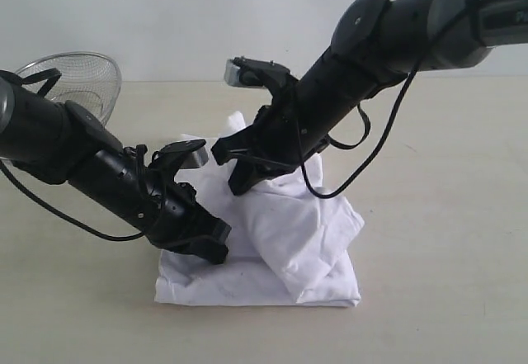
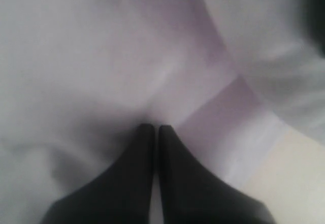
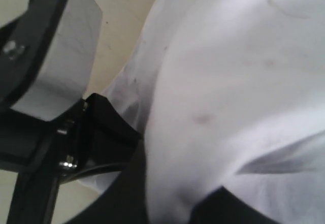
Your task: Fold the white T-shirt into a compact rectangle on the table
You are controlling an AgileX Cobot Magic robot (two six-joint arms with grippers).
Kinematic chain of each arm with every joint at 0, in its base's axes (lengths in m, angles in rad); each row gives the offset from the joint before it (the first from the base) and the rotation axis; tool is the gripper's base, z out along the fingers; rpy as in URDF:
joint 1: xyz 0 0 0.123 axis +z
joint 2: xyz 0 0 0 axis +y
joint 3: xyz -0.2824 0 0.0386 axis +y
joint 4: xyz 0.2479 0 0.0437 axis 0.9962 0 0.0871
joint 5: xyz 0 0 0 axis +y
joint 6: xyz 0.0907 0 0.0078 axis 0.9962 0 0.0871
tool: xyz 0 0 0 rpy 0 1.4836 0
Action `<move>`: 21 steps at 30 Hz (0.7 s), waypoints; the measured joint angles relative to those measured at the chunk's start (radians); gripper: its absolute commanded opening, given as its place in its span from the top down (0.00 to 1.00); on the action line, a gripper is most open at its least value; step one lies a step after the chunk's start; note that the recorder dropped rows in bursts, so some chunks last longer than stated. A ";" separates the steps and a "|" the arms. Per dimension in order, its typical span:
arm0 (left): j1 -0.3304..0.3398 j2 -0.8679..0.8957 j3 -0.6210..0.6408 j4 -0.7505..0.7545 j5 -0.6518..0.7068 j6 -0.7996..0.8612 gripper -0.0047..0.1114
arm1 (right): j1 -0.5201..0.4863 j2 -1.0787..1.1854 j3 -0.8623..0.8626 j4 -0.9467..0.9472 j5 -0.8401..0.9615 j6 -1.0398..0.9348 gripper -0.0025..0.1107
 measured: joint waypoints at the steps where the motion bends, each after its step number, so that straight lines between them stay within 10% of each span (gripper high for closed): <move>1: 0.000 0.000 0.000 -0.003 0.000 0.000 0.92 | 0.002 0.009 0.000 0.000 -0.004 0.000 0.98; 9: 0.000 -0.002 0.000 -0.011 -0.002 0.005 0.92 | 0.011 0.039 0.000 -0.004 -0.065 0.007 0.94; 16: -0.002 -0.134 0.002 0.144 0.000 -0.081 0.92 | 0.011 0.039 0.000 -0.004 -0.092 0.007 0.46; 21: -0.002 -0.293 0.002 0.418 0.040 -0.338 0.92 | 0.011 0.039 -0.006 -0.004 -0.126 0.028 0.41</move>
